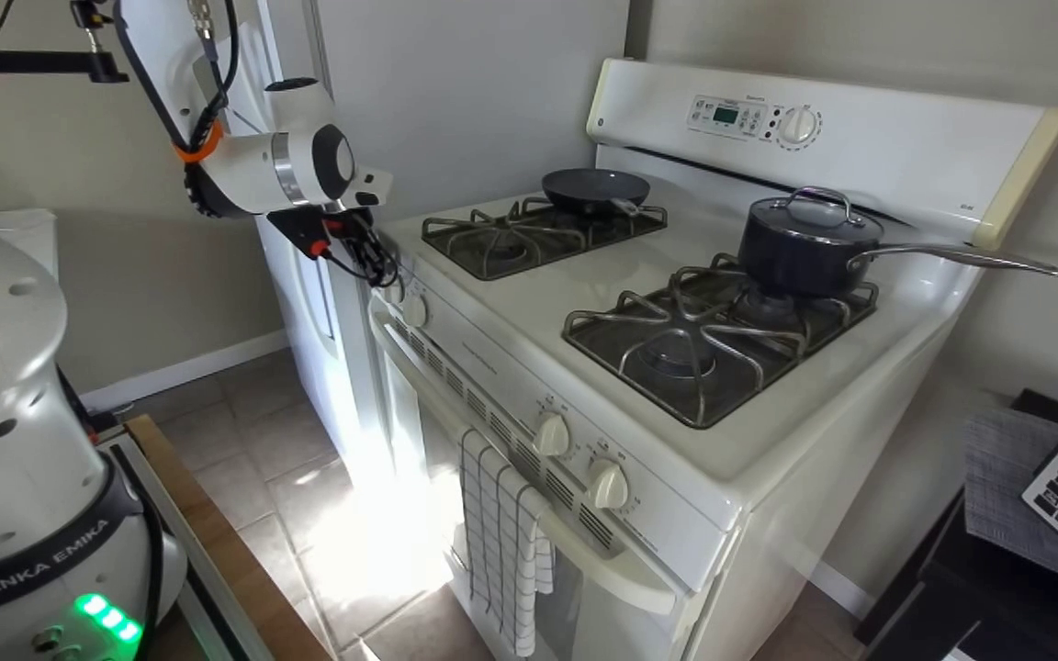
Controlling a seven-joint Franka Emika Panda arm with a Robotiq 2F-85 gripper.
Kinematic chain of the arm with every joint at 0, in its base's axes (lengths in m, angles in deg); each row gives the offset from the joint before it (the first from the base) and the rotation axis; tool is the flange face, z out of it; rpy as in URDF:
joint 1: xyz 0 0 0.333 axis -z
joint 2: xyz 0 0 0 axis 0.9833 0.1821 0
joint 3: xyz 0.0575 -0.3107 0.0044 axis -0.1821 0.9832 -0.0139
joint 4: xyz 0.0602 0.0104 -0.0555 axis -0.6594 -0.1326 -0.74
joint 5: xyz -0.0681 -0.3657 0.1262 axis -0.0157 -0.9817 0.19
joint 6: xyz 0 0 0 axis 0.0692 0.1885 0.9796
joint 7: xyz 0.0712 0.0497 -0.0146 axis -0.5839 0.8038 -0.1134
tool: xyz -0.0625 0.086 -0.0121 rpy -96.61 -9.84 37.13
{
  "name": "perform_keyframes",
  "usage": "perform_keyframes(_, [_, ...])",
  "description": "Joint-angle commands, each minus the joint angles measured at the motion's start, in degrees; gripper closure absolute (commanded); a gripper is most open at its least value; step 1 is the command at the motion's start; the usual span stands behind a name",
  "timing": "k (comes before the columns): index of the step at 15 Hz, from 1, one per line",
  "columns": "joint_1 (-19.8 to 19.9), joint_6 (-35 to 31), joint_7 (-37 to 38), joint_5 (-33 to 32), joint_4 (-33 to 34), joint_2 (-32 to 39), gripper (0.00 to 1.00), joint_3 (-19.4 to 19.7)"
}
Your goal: Press the button on the stove
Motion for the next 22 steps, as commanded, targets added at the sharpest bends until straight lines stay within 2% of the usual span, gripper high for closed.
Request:
perform_keyframes(1, [-3.3, 2.8, 7.2, -0.5, -0.1, -1.8, 1.00, 2.7])
perform_keyframes(10, [-4.7, 1.8, 7.6, 0.9, 0.4, -1.7, 1.00, 3.8])
perform_keyframes(22, [-10.1, 0.3, 9.7, -1.2, -0.7, -4.1, 1.00, 9.9])
